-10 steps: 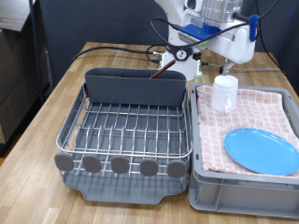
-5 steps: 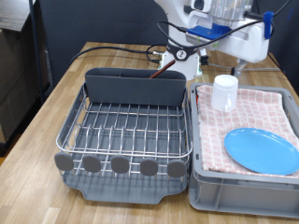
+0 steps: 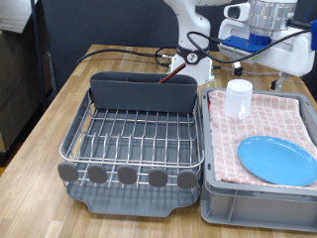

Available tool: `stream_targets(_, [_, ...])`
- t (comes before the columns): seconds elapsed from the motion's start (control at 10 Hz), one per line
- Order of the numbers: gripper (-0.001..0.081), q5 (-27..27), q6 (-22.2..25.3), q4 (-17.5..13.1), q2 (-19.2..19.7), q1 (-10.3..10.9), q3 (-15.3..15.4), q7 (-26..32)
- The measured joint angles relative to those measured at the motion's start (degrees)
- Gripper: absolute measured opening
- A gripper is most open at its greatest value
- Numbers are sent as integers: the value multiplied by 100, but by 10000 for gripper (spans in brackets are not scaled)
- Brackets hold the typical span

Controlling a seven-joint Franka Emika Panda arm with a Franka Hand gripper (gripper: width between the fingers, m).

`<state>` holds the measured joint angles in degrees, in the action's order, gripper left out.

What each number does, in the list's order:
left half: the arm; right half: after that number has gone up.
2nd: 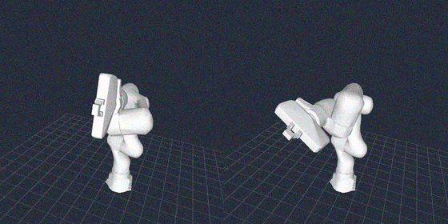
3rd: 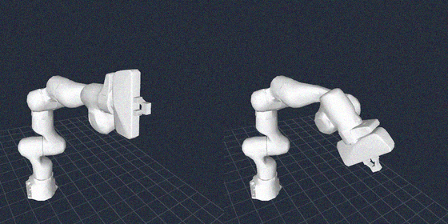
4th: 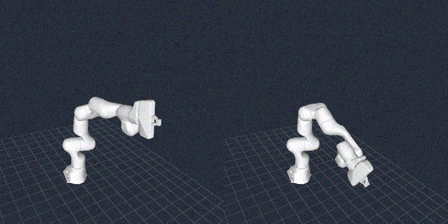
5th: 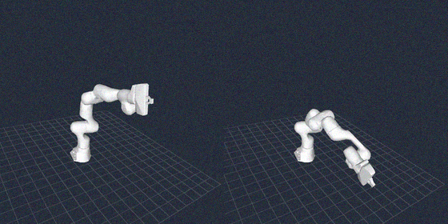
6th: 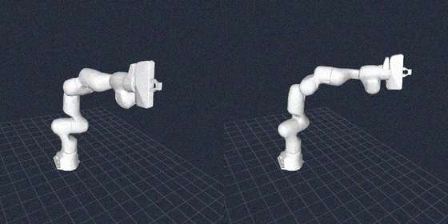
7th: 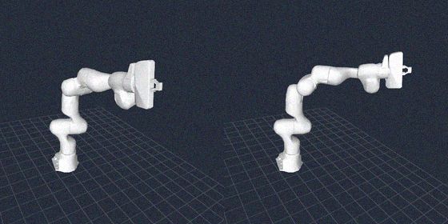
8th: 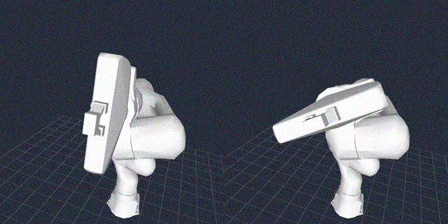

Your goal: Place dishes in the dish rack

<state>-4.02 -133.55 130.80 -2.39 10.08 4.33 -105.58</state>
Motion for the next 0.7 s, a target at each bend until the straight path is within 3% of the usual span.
stream_targets(0.3, [803, 421, -357, 4, 167, 0, 39, 256])
stream_targets(0.7, [803, 1845, -1980, 583, 576, -30, 34, 1867])
